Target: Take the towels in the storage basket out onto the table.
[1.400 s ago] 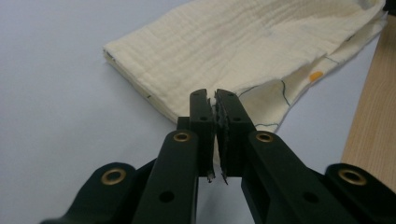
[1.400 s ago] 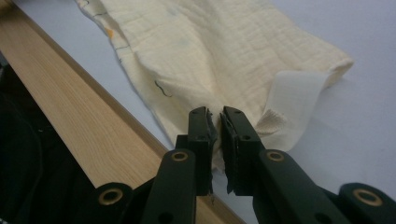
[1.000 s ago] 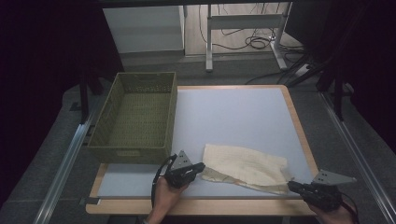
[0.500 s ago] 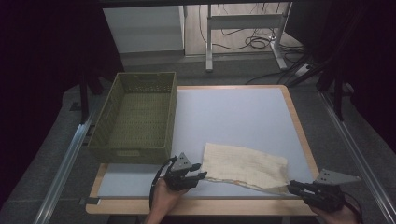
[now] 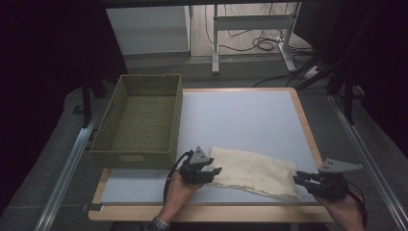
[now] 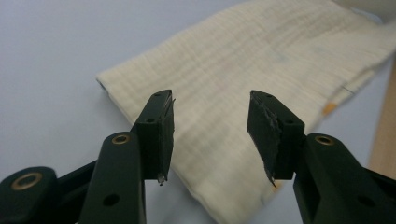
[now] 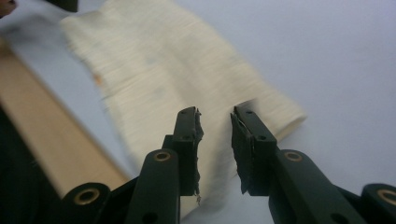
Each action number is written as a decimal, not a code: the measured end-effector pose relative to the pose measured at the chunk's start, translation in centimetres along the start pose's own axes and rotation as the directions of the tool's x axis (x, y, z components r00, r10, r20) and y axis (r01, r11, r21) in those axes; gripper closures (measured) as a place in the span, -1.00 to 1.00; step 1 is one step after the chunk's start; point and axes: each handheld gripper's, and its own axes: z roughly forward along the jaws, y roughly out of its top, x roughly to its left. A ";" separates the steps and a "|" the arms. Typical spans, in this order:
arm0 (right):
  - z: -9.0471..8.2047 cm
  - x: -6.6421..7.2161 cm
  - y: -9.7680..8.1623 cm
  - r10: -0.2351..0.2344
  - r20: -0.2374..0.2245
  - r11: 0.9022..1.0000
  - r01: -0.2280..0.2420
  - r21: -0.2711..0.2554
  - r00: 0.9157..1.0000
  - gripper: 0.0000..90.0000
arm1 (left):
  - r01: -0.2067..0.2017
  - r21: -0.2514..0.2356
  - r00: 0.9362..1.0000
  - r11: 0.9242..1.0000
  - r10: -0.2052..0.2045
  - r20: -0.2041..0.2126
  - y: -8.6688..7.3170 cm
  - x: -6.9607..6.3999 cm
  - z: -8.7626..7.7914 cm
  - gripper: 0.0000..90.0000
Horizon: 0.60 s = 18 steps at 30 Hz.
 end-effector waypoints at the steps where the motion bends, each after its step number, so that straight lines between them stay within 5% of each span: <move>1: 0.4 -0.5 0.3 0.007 0.011 1.000 -0.007 -0.005 1.000 0.60 | 0.001 0.001 1.000 1.000 -0.001 -0.007 0.4 0.2 0.3 0.14; 7: 2.8 -2.8 1.6 0.020 0.091 1.000 -0.020 0.004 0.996 0.57 | 0.012 0.001 0.997 1.000 -0.012 -0.072 2.4 1.6 1.8 0.09; 11: 4.6 -4.1 1.4 0.049 0.101 0.998 -0.051 0.026 0.994 0.46 | 0.033 0.021 0.992 0.999 -0.030 -0.122 3.1 2.6 2.8 0.06; 18: 6.1 -3.6 -0.4 0.015 0.117 0.996 -0.026 0.089 0.993 0.47 | 0.065 0.060 0.980 0.996 -0.053 -0.193 2.8 4.2 4.3 0.04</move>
